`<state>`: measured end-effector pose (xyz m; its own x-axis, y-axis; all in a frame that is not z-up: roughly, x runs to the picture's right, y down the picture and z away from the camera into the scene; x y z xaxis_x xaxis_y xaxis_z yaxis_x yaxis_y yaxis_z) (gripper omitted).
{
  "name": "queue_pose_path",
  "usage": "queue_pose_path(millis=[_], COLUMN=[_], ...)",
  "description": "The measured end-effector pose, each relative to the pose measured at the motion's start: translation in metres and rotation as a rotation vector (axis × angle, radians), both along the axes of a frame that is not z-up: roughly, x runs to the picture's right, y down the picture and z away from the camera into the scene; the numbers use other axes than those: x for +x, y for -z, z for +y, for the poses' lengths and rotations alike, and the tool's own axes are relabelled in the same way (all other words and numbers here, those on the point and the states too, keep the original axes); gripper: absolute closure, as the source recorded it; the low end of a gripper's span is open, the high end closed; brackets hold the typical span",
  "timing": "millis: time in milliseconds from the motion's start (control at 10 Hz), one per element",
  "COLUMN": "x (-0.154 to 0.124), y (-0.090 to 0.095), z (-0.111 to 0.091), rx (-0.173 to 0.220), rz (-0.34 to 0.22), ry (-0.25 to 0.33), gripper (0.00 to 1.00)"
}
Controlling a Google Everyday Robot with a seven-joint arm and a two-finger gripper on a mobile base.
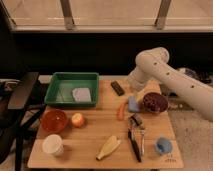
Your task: Place towel in tray
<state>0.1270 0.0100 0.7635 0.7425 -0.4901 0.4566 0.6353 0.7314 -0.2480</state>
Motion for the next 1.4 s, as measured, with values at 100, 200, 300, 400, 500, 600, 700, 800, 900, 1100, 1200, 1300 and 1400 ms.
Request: queue_pose_path(millis=[100,200,300,400,500,600,700,800,900,1100,1200,1300,1400], x=[-0.009,-0.03,-0.046,-0.069,-0.097,-0.119,-0.145,-0.164,-0.195,-0.209,-0.207,-0.208,-0.209], y=[-0.004,-0.013,-0.021,-0.029,-0.037,-0.043,-0.048,-0.05,-0.052,-0.051,-0.052,-0.051,-0.051], z=[-0.007,-0.021,-0.031,-0.043,-0.053,-0.058,-0.062,-0.064,-0.064,-0.064,-0.064,-0.064,-0.063], rx=[0.014,0.039,0.052,0.066,0.078,0.086,0.092,0.096,0.096,0.095,0.095,0.095,0.093], rz=[-0.018,-0.056,-0.081,-0.12,-0.169,-0.21,-0.255,-0.29,-0.358,-0.393,-0.391,-0.392,-0.391], ry=[0.037,0.095,0.128,0.164,0.205,0.234,0.261,0.279,0.308,0.322,0.32,0.321,0.323], gripper=[0.27,0.27,0.27,0.27,0.27,0.27,0.27,0.27,0.27,0.27,0.27,0.27,0.27])
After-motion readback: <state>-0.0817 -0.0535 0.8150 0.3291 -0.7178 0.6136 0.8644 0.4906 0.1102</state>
